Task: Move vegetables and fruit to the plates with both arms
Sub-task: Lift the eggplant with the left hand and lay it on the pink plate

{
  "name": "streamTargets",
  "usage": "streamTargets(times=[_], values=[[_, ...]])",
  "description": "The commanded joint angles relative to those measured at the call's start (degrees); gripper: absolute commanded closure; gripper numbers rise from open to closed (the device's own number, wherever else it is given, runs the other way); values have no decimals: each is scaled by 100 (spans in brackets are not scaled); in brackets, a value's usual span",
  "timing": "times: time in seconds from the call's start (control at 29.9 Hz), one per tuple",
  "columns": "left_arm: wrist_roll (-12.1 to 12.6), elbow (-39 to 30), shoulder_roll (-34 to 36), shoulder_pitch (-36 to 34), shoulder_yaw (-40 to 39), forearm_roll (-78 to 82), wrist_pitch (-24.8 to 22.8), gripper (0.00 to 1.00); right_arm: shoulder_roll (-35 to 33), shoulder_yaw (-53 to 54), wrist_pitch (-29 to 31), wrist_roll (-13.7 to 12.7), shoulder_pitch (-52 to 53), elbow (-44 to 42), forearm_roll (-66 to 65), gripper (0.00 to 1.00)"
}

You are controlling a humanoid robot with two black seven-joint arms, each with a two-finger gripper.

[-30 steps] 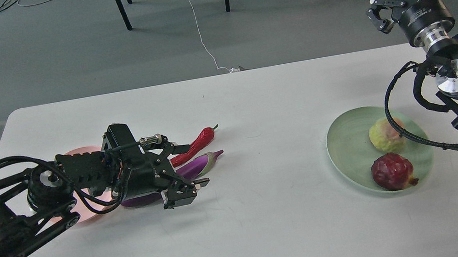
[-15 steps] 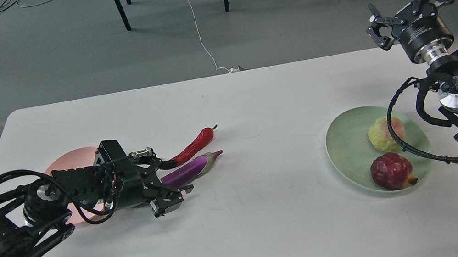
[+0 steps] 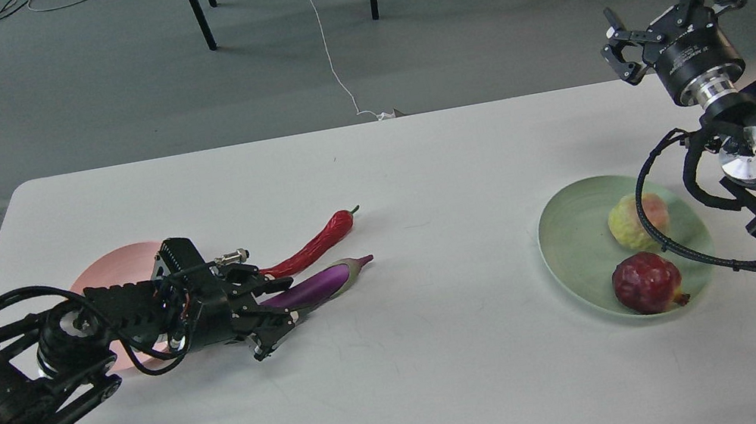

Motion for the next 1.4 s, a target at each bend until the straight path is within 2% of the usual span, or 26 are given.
streamTargets(times=[0.0,0.07,0.17,0.37,0.5,0.6,0.77,0.9,0.97,1.1,1.2,1.24,1.37], values=[[-169,-49,48,-8,-63,-98,-7,83,-7,1,-1,0,1,2,1,1],[-169,-84,110,-17,-141,-344,-7,84,-7,1,-1,9,1,2,1,1],[-169,-487,407,-52,-282,-774,-16,84,-7,1,-1,9,1,2,1,1],[-169,-1296,1409,-96,-730,-1320,-34,84,2,1,-1,18,1,19,1,1],[-169,-1350,2226,-70,-766,-1662,-34,84,2,1,-1,9,10,20,-8,1],[-169,-1105,2448,0,-722,-1856,-42,83,2,1,-1,9,10,11,-8,1],[-169,-17,2395,159,-309,-1883,-34,82,-6,-34,-1,9,10,11,-17,1],[-169,802,1808,194,-203,-1865,-25,79,-7,-34,-1,9,10,11,-35,1],[-169,987,1657,194,-203,-1865,-25,75,-15,-34,-1,9,1,11,-35,1],[-169,997,1604,203,-212,-1883,-25,57,-42,-34,-1,9,1,11,-35,1],[-169,997,1552,194,-221,-1883,-25,31,-42,-34,-1,9,-60,19,-43,1],[-169,997,1525,194,-212,-1883,-34,26,-42,-34,-1,18,-95,20,-43,1],[-169,944,1543,185,-195,-1857,-69,25,-42,-34,-1,27,-139,20,-43,1]])
